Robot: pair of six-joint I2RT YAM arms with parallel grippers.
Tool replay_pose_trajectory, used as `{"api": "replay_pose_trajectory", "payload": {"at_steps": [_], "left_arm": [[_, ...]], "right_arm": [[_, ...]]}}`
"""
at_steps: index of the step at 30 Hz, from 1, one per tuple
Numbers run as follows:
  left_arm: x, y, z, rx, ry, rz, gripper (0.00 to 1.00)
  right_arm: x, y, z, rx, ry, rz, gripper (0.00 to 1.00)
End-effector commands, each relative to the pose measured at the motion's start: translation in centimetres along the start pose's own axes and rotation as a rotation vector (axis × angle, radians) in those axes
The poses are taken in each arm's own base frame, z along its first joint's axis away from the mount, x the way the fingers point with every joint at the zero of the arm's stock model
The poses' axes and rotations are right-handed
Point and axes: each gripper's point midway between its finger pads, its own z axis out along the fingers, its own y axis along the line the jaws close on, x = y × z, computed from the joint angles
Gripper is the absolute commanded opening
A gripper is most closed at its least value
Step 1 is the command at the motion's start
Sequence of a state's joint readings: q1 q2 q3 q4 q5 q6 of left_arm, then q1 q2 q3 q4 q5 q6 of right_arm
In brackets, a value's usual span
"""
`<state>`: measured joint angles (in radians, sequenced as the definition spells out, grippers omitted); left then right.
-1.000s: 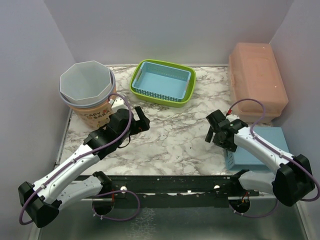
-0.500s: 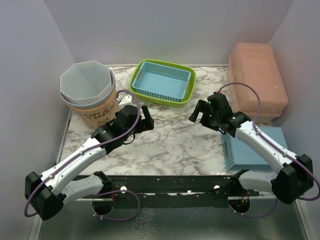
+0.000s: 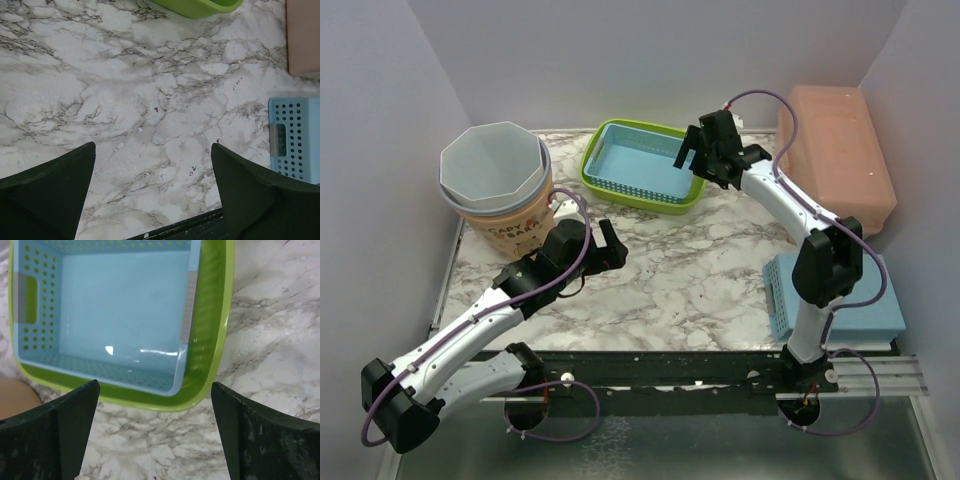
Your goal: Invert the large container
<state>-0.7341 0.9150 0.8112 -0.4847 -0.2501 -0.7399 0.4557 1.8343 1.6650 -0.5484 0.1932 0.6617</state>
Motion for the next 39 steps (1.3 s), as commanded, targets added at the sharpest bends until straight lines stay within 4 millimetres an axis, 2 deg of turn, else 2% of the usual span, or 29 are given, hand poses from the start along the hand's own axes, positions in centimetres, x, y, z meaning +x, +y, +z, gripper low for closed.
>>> {"api": "replay_pose_trajectory", "payload": {"at_steps": [1, 5, 9, 14, 19, 22, 24, 29, 31, 36, 39], "left_arm": [[-0.1, -1.1, -0.7, 0.06, 0.022, 0.005, 0.99], [0.0, -1.7, -1.1, 0.086, 0.04, 0.013, 0.99], [0.1, -1.7, -1.4, 0.09, 0.05, 0.016, 0.99], [0.5, -1.2, -1.4, 0.077, 0.048, -0.014, 0.99], [0.5, -1.2, -1.5, 0.079, 0.046, -0.013, 0.99], [0.5, -1.1, -1.5, 0.077, 0.045, -0.012, 0.99], [0.6, -1.2, -1.5, 0.078, 0.048, -0.017, 0.99], [0.6, -1.1, -1.6, 0.079, 0.047, -0.023, 0.99], [0.5, -1.1, -1.6, 0.079, 0.045, -0.024, 0.99], [0.4, -1.1, -1.6, 0.074, 0.04, -0.028, 0.99], [0.4, -1.2, -1.7, 0.078, 0.04, -0.036, 0.99]], "right_arm": [[-1.1, -2.3, 3.0, 0.128, -0.019, 0.039, 0.98], [-1.3, -0.5, 5.7, -0.012, 0.026, 0.102, 0.95], [-0.9, 1.8, 6.5, -0.185, 0.069, 0.138, 0.93], [0.4, 1.0, 8.2, -0.199, 0.115, 0.244, 0.88], [2.2, 0.8, 10.0, -0.182, 0.224, 0.246, 0.87], [3.0, 0.1, 10.9, -0.139, 0.258, 0.27, 0.87], [3.7, -0.2, 11.3, -0.144, 0.262, 0.286, 0.87], [4.7, 1.1, 11.6, -0.227, 0.326, 0.279, 0.86], [4.9, 1.3, 11.6, -0.247, 0.337, 0.271, 0.83], [4.2, 1.9, 10.7, -0.32, 0.298, 0.261, 0.8], [3.1, 0.2, 10.7, -0.231, 0.237, 0.308, 0.85]]}}
